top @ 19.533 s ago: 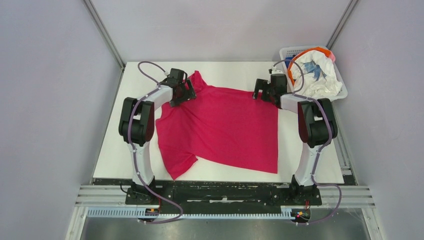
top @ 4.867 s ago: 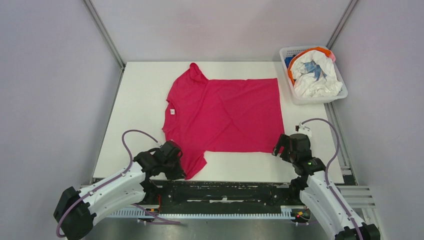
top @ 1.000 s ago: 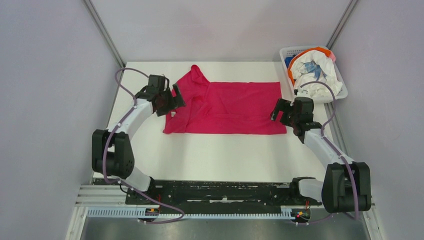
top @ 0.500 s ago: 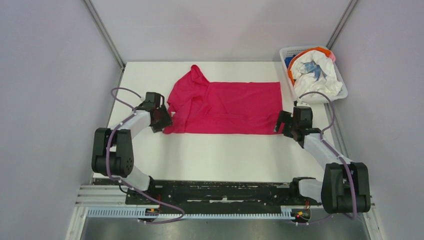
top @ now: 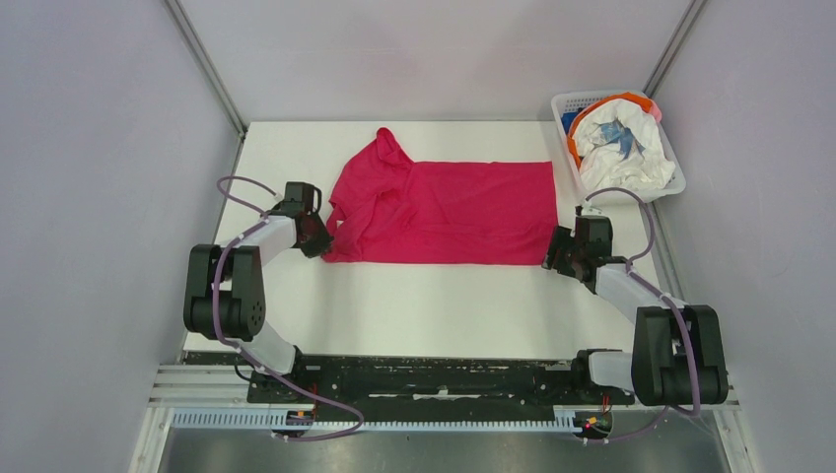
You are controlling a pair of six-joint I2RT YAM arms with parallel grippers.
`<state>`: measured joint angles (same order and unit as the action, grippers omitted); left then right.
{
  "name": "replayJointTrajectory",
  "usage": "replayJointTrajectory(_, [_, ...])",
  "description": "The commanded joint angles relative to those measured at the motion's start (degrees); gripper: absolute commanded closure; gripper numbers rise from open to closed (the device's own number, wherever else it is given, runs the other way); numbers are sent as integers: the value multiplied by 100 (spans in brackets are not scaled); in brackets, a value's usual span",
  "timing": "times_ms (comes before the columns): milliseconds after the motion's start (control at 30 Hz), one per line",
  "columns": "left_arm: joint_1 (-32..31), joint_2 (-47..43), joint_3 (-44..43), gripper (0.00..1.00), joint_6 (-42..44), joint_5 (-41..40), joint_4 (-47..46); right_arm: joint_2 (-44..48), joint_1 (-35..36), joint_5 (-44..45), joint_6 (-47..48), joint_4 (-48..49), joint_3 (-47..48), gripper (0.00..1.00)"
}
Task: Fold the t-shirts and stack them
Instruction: Fold the flattened tshirt in 1/3 of the way
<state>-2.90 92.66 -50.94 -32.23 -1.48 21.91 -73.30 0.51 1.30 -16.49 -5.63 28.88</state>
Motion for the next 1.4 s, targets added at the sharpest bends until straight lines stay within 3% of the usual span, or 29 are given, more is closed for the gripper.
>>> replayJointTrajectory(0, [121, 94, -149, 98, -148, -338, 45, -83, -16, -110, -14, 385, -84, 49])
replayJointTrajectory(67, [147, 90, -162, 98, -177, -388, 76, -71, -15, -112, 14, 408, -111, 59])
replayJointTrajectory(200, [158, 61, -153, 98, -185, -471, 109, -49, -16, -112, 70, 384, -113, 96])
replayJointTrajectory(233, [165, 48, -162, 98, -186, -488, 149, -23, -16, -87, 72, 361, -119, 100])
replayJointTrajectory(433, [167, -309, -204, 98, -613, -1138, 805, 347, -16, 536, 88, -192, -128, 100])
replayJointTrajectory(667, [151, -957, 32, 98, -963, -1288, 1159, 760, -174, 347, 173, -818, -151, 100])
replayJointTrajectory(767, [136, -1217, 189, 98, -1141, -1230, 1301, 1040, -175, 675, 179, -1212, -129, 100])
replayJointTrajectory(933, [99, -1468, 479, 98, -1595, -1706, 1944, 1277, -176, 735, 259, -1677, -125, 100])
replayJointTrajectory(1133, [93, -1620, 1103, 93, -2039, -2263, 2322, 1379, -174, 868, 96, -1954, -390, 100])
replayJointTrajectory(1367, [75, -1694, 1068, 92, -2101, -2674, 2416, 1527, -175, 1237, 123, -2092, -366, 100])
